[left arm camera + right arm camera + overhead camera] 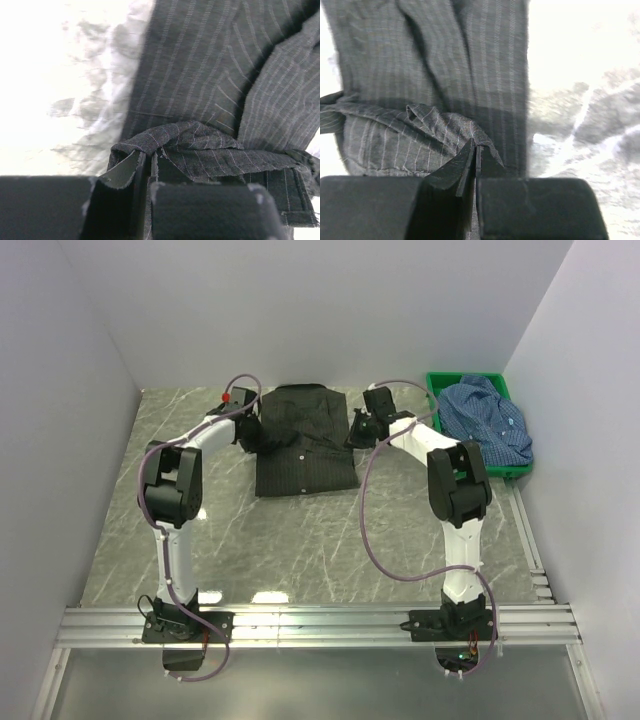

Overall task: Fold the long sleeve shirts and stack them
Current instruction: Fold the shirt

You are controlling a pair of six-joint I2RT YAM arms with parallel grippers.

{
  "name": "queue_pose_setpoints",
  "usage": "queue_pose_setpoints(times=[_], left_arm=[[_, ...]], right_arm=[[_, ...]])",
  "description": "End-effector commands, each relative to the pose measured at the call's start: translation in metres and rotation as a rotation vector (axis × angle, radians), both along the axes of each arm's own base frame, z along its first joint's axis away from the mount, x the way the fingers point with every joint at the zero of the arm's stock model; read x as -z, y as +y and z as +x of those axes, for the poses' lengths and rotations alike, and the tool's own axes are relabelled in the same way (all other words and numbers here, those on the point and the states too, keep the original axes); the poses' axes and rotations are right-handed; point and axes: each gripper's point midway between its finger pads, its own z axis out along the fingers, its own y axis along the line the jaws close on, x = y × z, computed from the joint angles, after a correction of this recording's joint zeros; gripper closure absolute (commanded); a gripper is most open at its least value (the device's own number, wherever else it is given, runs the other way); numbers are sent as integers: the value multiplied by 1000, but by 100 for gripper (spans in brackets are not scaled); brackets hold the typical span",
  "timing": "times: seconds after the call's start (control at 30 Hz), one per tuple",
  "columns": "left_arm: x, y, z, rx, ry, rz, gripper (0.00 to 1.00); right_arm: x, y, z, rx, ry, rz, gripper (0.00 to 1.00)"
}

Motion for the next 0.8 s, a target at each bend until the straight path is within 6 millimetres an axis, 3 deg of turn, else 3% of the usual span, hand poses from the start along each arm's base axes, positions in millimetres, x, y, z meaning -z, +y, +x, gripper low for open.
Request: queue_pose_setpoints(times=[0.0, 0.13, 0.23, 0.27, 0.43, 0.5, 0.53, 0.57, 0.63, 0.67, 0.73, 0.77], left_arm=[[-25, -10, 17, 29, -91, 20, 91], [-13, -3, 14, -9, -58, 43, 89], [-19, 5, 12, -49, -60, 65, 82], [-22, 8, 12, -62, -62, 72, 74], [-65, 6, 15, -60, -139, 47, 51], [-86, 3, 12, -55, -172, 31, 37], [-93, 2, 10, -52, -183, 31, 36], [-98, -1, 6, -43, -191, 32, 31], [-117, -5, -3, -28, -221, 30, 30], [-114, -12, -12, -8, -212, 35, 31], [-127, -21, -23, 16, -244, 30, 32], [-121, -33, -33, 48, -233, 38, 34]], right_arm=[[-22, -22, 14, 77, -72, -22, 95], [-24, -26, 18, 79, -73, -40, 91], [-36, -25, 18, 73, -95, -40, 77], [-44, -27, 18, 75, -107, -37, 73], [-79, -31, 10, 93, -159, -26, 49], [-103, -33, 5, 105, -200, -9, 44], [-105, -32, -2, 96, -198, -1, 42], [-124, -31, -8, 92, -232, 16, 42], [-137, -25, -24, 62, -250, 33, 41], [-139, -20, -31, 48, -251, 44, 41], [-133, -5, -49, 4, -238, 61, 41], [-138, 3, -58, -18, -243, 80, 42]])
